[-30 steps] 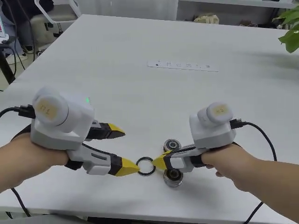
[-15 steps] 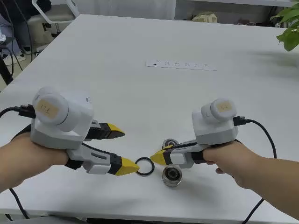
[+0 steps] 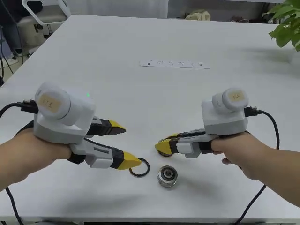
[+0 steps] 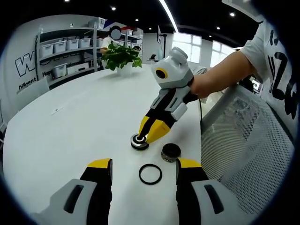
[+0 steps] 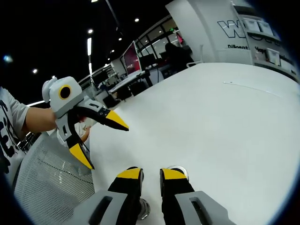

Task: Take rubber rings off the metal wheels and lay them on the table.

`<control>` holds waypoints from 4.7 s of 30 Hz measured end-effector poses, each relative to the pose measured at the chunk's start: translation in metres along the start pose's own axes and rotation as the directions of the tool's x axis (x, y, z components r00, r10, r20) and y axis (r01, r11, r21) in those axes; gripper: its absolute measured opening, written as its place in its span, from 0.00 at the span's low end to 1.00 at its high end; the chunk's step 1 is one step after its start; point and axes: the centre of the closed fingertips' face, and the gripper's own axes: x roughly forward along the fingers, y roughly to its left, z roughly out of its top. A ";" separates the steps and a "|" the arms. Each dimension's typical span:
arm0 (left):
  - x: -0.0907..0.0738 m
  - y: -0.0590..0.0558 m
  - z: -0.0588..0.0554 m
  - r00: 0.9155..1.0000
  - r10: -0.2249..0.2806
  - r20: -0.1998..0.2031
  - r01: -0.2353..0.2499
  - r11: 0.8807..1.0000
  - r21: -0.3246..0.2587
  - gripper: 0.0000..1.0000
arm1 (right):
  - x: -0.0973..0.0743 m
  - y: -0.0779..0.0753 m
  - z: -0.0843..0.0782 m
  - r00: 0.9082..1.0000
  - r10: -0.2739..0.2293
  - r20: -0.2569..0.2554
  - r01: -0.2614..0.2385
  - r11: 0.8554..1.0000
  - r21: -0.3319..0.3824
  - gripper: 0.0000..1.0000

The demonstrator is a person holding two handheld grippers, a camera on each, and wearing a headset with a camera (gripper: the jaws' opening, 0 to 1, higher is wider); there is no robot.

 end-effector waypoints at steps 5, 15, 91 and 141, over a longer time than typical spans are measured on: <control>0.006 0.004 0.004 1.000 -0.003 0.004 0.003 1.000 -0.007 0.51 | -0.008 -0.008 0.002 1.000 -0.023 0.020 0.023 1.000 -0.006 0.15; 0.016 0.008 0.006 1.000 -0.008 0.001 0.008 1.000 -0.024 0.50 | -0.019 -0.020 -0.001 0.998 -0.061 0.023 0.062 0.997 -0.050 0.18; 0.097 0.008 0.005 0.997 -0.066 -0.047 0.065 0.998 -0.021 0.12 | -0.004 -0.038 -0.037 0.993 -0.090 -0.070 0.072 0.969 -0.238 0.07; 0.099 0.007 0.003 0.998 0.028 -0.062 -0.024 0.998 0.056 0.06 | -0.016 -0.034 -0.020 0.994 -0.076 0.083 0.064 0.988 0.142 0.00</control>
